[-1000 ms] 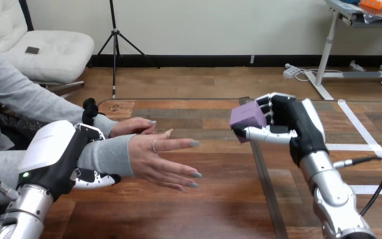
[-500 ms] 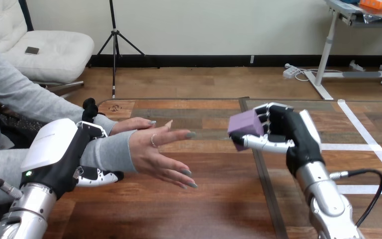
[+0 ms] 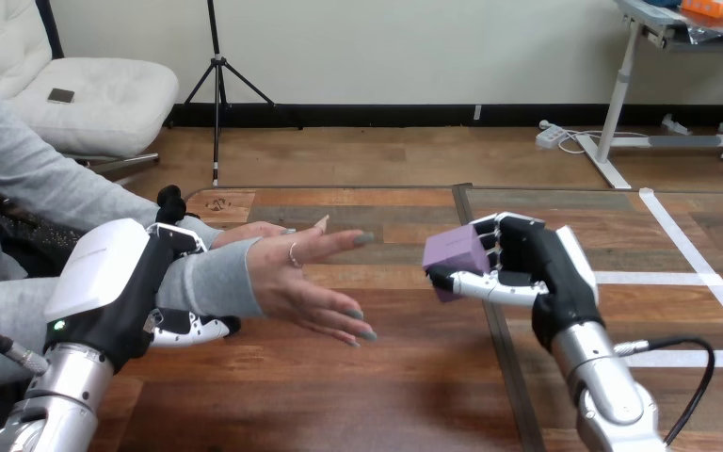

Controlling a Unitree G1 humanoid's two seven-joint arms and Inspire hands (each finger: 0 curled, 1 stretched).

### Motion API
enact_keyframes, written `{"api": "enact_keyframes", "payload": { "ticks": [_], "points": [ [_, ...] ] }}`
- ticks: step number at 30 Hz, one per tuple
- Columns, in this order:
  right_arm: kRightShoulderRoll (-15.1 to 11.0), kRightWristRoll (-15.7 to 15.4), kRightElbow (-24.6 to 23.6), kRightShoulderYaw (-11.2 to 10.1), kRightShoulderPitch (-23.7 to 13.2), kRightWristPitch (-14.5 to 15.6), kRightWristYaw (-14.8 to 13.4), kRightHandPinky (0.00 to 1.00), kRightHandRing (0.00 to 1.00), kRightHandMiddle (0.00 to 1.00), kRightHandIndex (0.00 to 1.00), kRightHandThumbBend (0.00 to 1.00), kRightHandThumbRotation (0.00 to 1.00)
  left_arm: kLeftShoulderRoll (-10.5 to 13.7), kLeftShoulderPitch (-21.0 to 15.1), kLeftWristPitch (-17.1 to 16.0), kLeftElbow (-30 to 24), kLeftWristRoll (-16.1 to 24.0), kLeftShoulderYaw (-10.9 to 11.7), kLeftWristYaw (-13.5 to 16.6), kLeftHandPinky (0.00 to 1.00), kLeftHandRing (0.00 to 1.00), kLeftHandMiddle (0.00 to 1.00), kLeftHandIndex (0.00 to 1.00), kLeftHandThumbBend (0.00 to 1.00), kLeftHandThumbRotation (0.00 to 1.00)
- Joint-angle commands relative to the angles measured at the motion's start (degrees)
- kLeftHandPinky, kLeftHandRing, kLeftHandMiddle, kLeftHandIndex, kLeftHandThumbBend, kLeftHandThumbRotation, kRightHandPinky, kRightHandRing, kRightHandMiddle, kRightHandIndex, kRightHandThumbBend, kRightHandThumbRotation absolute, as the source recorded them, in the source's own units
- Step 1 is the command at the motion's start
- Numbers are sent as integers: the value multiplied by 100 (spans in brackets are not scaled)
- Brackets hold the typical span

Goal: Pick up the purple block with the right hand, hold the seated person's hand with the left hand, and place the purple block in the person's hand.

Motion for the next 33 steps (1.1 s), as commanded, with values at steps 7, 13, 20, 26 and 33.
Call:
{"api": "enact_keyframes", "payload": {
  "ticks": [7, 13, 20, 26, 33],
  "points": [
    [228, 108, -370, -89, -205, -49, 39, 33, 37, 43, 44, 85, 0, -342, -877, -192, -475, -190, 12, 300, 15, 20, 28, 33, 64, 0],
    [317, 108, -443, -78, -159, 49, 51, 32, 37, 42, 44, 84, 0, -413, -934, -285, -393, -128, -31, 429, 15, 20, 28, 33, 63, 0],
    [420, 79, -589, -42, -76, 105, 67, 33, 37, 42, 44, 84, 0, -472, -971, -227, -435, -86, -79, 389, 15, 20, 28, 32, 63, 0],
    [508, 67, -743, -9, 3, 146, 95, 33, 37, 43, 44, 84, 0, -531, -997, -233, -427, -89, -105, 364, 14, 20, 28, 32, 63, 0],
    [611, 68, -873, 16, 66, 169, 142, 33, 37, 43, 44, 83, 0, -581, -1047, -341, -306, -92, -138, 417, 14, 20, 28, 32, 63, 0]
  ]
}}
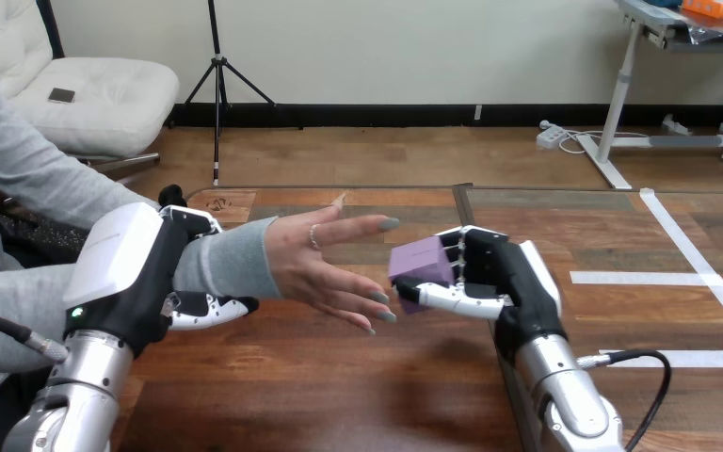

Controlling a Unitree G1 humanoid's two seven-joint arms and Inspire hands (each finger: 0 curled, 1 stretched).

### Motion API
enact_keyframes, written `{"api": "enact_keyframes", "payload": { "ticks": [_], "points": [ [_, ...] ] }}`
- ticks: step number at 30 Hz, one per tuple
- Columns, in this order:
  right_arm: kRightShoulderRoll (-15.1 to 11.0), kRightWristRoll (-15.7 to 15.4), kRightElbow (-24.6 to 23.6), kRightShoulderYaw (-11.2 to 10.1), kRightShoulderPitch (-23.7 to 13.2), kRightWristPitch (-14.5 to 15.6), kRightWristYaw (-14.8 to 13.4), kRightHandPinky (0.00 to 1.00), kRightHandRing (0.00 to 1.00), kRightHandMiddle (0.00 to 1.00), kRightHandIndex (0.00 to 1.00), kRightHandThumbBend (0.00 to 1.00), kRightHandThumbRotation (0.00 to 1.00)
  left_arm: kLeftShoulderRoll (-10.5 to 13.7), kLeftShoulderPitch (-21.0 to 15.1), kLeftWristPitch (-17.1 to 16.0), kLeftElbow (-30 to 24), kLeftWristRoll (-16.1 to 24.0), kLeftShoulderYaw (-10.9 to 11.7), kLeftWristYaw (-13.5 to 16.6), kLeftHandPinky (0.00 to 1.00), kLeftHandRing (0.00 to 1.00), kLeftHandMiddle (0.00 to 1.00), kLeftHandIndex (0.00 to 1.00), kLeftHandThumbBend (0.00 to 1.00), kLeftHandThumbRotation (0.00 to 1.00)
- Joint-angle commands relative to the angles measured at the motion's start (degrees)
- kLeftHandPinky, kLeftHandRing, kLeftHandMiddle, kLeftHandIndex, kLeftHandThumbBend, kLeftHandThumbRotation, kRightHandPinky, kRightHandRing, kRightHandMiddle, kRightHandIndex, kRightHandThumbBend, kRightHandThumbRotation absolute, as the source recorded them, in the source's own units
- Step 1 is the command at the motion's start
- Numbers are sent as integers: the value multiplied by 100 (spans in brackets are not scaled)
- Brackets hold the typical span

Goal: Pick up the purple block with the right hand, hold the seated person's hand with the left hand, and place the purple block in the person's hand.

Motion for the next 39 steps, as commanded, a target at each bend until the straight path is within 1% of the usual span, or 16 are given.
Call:
{"api": "enact_keyframes", "payload": {
  "ticks": [1, 4, 10, 16, 19, 22, 27, 34, 39],
  "points": [
    [100, 78, -491, -24, -182, -13, 32, 33, 37, 42, 44, 83, 0, -244, -824, -351, -296, -145, -108, 299, 14, 20, 28, 32, 63, 0],
    [148, 103, -514, -18, -168, -60, 77, 33, 36, 42, 44, 84, 0, -257, -834, -388, -260, -119, -128, 329, 14, 19, 28, 31, 63, 0],
    [229, 91, -671, 18, -117, 92, 91, 32, 36, 42, 44, 84, 0, -301, -837, -386, -266, -128, -161, 297, 14, 20, 28, 31, 62, 0],
    [349, 157, -939, 26, -29, 251, 160, 33, 36, 42, 43, 84, 0, -350, -817, -309, -322, -116, -191, 266, 14, 20, 28, 32, 61, 0],
    [392, 144, -1037, 46, 7, 271, 171, 33, 36, 42, 43, 84, 0, -365, -818, -270, -339, -149, -202, 200, 14, 20, 28, 32, 61, 0],
    [431, 150, -1143, 67, 46, 289, 224, 33, 36, 42, 43, 85, 0, -386, -815, -224, -355, -117, -220, 201, 14, 20, 28, 32, 61, 0],
    [524, 145, -1418, 99, 140, 454, 247, 32, 36, 42, 43, 85, 0, -395, -821, -242, -345, -138, -250, 184, 14, 20, 29, 33, 61, 0],
    [596, 139, -1778, 175, 272, 582, 332, 32, 36, 42, 43, 86, 0, -444, -801, -161, -369, -179, -280, 152, 15, 21, 29, 33, 62, 0],
    [656, 157, -2086, 234, 385, 686, 410, 32, 36, 41, 44, 86, 0, -483, -803, -190, -331, -226, -285, 145, 15, 21, 29, 33, 62, 0]
  ]
}}
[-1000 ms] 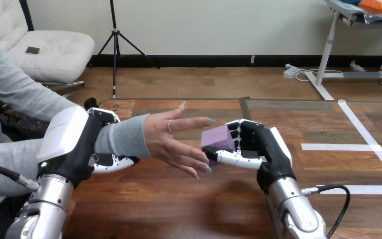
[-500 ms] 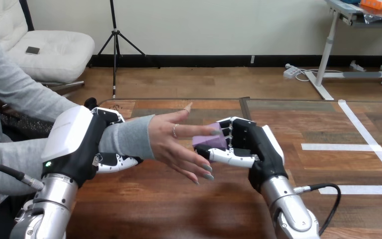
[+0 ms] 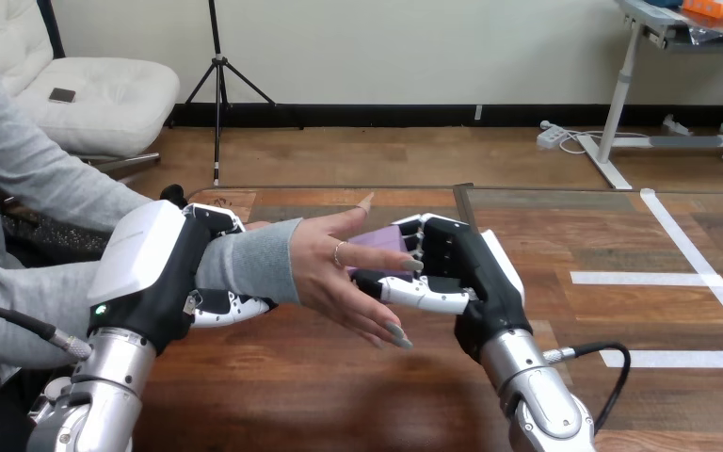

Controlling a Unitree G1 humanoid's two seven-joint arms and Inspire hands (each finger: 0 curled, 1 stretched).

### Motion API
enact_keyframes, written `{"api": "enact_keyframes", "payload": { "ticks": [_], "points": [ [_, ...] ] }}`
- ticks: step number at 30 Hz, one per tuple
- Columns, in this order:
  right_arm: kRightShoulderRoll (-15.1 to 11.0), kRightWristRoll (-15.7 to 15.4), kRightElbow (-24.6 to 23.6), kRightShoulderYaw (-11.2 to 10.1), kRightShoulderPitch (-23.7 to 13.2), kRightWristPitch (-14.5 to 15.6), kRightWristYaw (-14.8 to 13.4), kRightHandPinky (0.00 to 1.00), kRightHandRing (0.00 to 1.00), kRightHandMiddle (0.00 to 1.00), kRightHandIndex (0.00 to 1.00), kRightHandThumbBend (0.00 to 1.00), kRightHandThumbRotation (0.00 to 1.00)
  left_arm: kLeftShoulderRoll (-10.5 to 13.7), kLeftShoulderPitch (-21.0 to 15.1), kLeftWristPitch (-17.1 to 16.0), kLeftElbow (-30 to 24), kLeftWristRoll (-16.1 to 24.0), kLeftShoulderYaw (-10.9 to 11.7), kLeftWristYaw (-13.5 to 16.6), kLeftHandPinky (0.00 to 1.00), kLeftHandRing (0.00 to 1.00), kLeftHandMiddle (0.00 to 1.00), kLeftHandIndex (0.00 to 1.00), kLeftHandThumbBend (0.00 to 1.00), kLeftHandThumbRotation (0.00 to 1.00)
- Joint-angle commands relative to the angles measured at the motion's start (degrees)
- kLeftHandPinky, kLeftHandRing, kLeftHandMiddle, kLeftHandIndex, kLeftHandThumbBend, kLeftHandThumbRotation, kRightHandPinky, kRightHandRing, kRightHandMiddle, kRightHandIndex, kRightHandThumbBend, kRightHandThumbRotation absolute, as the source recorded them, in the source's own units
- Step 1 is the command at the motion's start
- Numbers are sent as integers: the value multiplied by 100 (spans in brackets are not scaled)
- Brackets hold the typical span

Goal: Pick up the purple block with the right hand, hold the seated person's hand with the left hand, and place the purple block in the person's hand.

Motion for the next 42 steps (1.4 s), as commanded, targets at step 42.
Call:
{"api": "enact_keyframes", "payload": {
  "ticks": [42],
  "points": [
    [124, 288, -2099, 389, 413, 755, 401, 31, 35, 41, 43, 88, 0, -315, -677, -284, -217, -172, -81, 202, 15, 21, 29, 33, 62, 0]
  ]
}}
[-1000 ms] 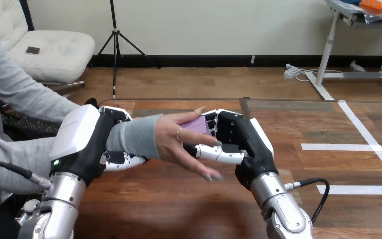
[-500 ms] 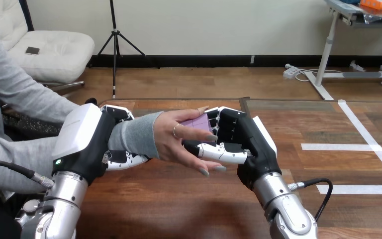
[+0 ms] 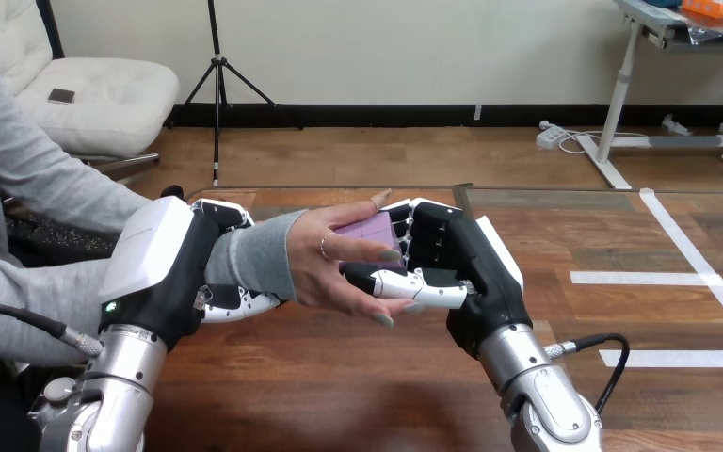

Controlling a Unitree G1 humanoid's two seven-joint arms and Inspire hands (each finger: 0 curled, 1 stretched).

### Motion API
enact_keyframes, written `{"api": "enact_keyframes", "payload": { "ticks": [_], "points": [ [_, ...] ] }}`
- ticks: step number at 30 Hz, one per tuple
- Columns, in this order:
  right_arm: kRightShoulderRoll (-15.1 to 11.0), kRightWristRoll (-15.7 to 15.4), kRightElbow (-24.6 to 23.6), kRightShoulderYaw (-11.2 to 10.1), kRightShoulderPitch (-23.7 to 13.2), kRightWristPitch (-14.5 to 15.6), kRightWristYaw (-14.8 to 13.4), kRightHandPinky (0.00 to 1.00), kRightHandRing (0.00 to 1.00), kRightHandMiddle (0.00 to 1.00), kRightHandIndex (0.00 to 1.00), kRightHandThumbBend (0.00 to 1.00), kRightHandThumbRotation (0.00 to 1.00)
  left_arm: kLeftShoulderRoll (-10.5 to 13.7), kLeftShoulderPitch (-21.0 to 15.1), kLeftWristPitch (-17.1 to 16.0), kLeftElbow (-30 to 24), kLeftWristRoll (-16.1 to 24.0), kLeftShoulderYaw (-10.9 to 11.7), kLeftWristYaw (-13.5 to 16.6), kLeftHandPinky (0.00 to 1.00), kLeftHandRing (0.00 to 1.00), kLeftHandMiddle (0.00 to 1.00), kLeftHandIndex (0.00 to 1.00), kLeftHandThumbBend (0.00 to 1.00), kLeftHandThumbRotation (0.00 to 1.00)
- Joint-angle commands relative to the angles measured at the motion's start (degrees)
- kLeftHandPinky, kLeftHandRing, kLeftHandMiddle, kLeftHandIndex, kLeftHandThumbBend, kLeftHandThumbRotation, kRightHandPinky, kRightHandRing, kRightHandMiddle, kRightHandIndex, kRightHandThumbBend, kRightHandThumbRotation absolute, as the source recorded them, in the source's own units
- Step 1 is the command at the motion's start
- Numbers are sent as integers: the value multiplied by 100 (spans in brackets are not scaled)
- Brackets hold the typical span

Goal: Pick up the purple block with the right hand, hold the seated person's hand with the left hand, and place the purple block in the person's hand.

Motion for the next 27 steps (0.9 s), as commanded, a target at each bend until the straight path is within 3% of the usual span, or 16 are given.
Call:
{"api": "enact_keyframes", "payload": {
  "ticks": [1, 17, 23, 27],
  "points": [
    [55, 94, -477, 91, -174, 0, 91, 31, 35, 41, 43, 88, 0, -145, -612, -267, -241, -171, -73, 169, 15, 21, 29, 33, 62, 0],
    [-103, 50, -546, 72, -164, 355, 251, 33, 38, 43, 45, 86, 0, -117, -590, -318, -250, -234, -55, 132, 15, 21, 29, 33, 63, 0],
    [-155, 10, -618, 60, -163, 517, 258, 36, 41, 46, 49, 87, 0, -90, -533, -229, -348, -498, -22, -191, 16, 22, 31, 34, 65, 0],
    [-166, 67, -682, 34, -158, 699, 287, 40, 45, 50, 52, 88, 4, -3, -494, -73, -478, -480, -41, -395, 23, 30, 37, 40, 69, 2]
  ]
}}
